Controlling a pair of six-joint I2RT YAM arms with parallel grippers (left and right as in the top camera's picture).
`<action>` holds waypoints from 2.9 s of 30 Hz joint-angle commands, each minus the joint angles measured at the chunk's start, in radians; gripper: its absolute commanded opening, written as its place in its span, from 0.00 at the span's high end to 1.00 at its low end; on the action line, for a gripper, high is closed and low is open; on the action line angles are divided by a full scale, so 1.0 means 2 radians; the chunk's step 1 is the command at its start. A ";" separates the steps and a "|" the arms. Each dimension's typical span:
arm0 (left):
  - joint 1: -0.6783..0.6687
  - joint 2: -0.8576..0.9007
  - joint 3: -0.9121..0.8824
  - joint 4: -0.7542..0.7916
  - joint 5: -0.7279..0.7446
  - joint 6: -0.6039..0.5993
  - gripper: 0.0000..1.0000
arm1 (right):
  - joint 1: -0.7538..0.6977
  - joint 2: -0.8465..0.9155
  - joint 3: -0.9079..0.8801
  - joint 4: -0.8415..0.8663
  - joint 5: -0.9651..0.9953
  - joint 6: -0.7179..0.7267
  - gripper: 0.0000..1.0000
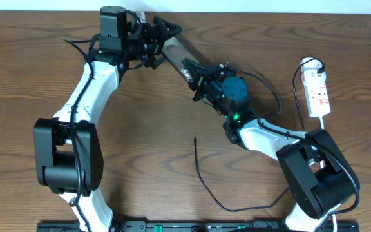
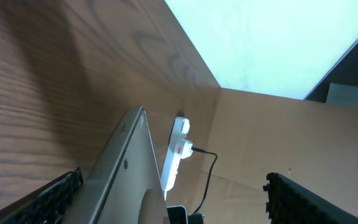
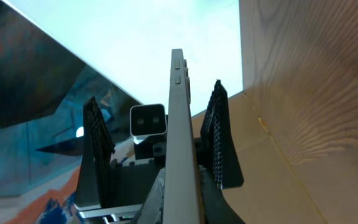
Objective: Plug charger to phone and switch on socket
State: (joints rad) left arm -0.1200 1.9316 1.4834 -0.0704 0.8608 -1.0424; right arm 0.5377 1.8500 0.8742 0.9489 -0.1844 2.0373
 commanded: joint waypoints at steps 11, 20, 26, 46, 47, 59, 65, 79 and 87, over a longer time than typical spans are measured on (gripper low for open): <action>0.000 -0.015 0.006 0.000 0.009 0.005 0.35 | 0.022 -0.003 0.008 0.010 0.026 0.006 0.98; 0.000 -0.015 0.006 -0.001 0.009 -0.005 0.52 | 0.028 -0.003 0.008 0.010 0.030 0.006 0.98; 0.000 -0.015 0.006 -0.002 0.008 -0.005 0.65 | 0.031 -0.003 0.008 0.010 0.031 0.006 0.98; -0.001 -0.015 0.006 -0.003 0.009 0.001 0.93 | 0.040 -0.003 0.008 0.008 0.037 0.006 0.98; -0.002 -0.015 0.006 -0.003 0.009 0.002 0.93 | 0.040 -0.003 0.008 0.006 0.037 0.006 0.98; -0.005 -0.015 0.006 -0.003 0.019 0.009 0.93 | 0.039 -0.003 0.008 0.018 0.034 0.006 0.07; 0.001 -0.015 0.006 -0.004 0.021 0.009 0.93 | 0.039 -0.003 0.008 0.026 0.017 0.006 0.01; 0.154 -0.015 0.006 -0.027 0.111 0.008 0.92 | -0.024 -0.003 0.007 0.028 -0.127 -0.063 0.01; 0.220 -0.015 0.006 -0.001 0.305 0.042 0.92 | -0.069 -0.003 0.007 0.026 -0.264 -0.330 0.11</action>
State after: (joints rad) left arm 0.3023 1.9316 1.4826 -0.1089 1.1934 -1.0153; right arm 0.4301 1.8465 0.8825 0.9985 -0.5377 1.6527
